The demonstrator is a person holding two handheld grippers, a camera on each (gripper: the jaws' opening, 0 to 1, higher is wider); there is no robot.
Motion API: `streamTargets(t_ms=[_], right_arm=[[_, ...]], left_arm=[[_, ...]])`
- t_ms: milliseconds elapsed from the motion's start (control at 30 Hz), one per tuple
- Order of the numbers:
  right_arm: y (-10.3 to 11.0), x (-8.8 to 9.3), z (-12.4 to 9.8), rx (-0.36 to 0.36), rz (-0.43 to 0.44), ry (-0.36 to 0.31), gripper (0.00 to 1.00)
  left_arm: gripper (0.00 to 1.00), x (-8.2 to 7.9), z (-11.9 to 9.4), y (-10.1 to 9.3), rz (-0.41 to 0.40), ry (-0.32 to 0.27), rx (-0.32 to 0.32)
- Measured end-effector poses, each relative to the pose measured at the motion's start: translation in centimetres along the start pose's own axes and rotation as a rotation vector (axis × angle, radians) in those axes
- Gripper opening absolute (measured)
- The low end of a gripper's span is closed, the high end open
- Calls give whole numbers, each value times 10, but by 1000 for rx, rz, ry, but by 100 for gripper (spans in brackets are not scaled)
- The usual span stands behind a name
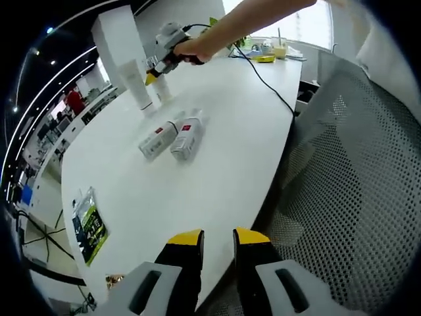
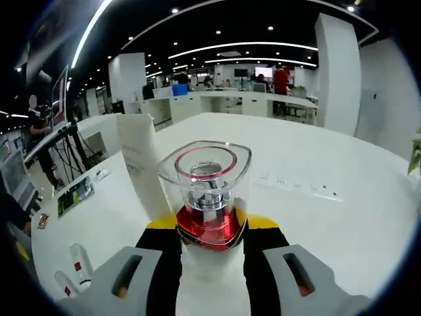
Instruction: Arrange the skincare products in the storage area until every visible bottle or jar stands upright without overlapping.
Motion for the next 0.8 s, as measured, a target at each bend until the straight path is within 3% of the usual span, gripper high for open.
streamTargets(t_ms=[300, 533, 800], right_arm=[[-14, 6, 16, -9, -16, -1, 33], [-10, 6, 12, -14, -14, -25, 33], [-12, 5, 11, -27, -18, 6, 34]], left_arm=[[19, -1, -1, 2, 0, -6, -16], [19, -2, -3, 4, -1, -9, -28], [19, -2, -3, 4, 2, -11, -31]])
Point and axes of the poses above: the point that each gripper's makers call its tool centre point, and the gripper's own axes: z roughly forward along the fingers, y roughly to its left, x roughly out of its underside, the point moved 6 cm from there along -z, roughly backward along the fingers, and after that the axes turned 7 degrees about -y, right-handed, at the moved point
